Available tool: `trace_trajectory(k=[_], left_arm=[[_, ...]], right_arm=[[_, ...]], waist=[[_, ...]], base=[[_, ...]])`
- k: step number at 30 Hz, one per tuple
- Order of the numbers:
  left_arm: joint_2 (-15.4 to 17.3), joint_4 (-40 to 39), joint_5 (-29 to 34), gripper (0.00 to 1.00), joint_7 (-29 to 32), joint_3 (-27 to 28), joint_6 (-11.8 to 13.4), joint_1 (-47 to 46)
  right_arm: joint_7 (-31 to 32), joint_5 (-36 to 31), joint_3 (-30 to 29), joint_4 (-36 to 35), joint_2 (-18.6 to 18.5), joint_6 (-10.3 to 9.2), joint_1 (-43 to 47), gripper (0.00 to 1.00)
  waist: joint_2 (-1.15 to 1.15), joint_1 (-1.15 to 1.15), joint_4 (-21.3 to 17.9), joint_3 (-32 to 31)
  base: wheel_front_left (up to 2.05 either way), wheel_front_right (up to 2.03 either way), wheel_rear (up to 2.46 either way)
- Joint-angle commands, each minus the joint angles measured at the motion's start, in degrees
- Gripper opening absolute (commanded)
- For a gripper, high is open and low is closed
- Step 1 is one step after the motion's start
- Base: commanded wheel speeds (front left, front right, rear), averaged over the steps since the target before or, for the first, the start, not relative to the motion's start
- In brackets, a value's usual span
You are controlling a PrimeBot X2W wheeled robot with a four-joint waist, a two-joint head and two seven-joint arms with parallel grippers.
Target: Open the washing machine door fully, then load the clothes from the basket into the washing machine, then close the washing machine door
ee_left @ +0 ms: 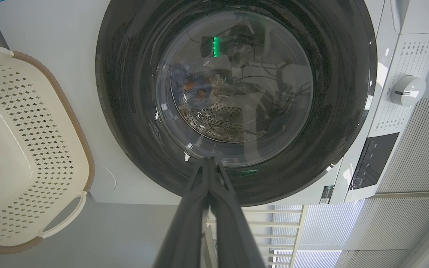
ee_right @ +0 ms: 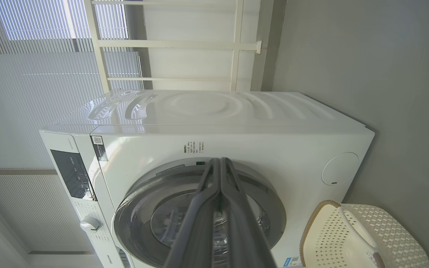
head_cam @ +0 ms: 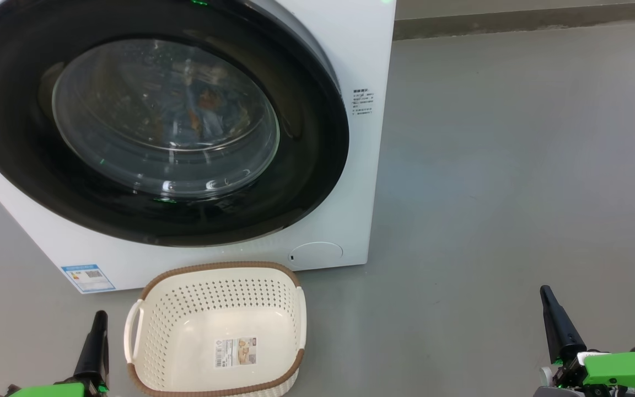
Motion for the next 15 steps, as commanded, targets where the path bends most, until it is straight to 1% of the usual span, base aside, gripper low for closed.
trace_trajectory(k=[1, 15], left_arm=[[0.87, -1.08, -0.18, 0.00, 0.22, 1.91, -0.67, -2.33], [0.87, -1.08, -0.19, 0.00, 0.21, 1.90, -0.67, -2.32]], right_arm=[[0.31, 0.17, 1.03, -1.41, -0.35, 0.09, -2.48, 0.00], [0.46, 0.01, 0.84, -1.40, -0.22, 0.09, -2.49, 0.00]], waist=[[0.00, 0.00, 0.00, 0.00], [0.00, 0.00, 0.00, 0.00]], base=[[0.00, 0.00, 0.00], [0.00, 0.00, 0.00]])
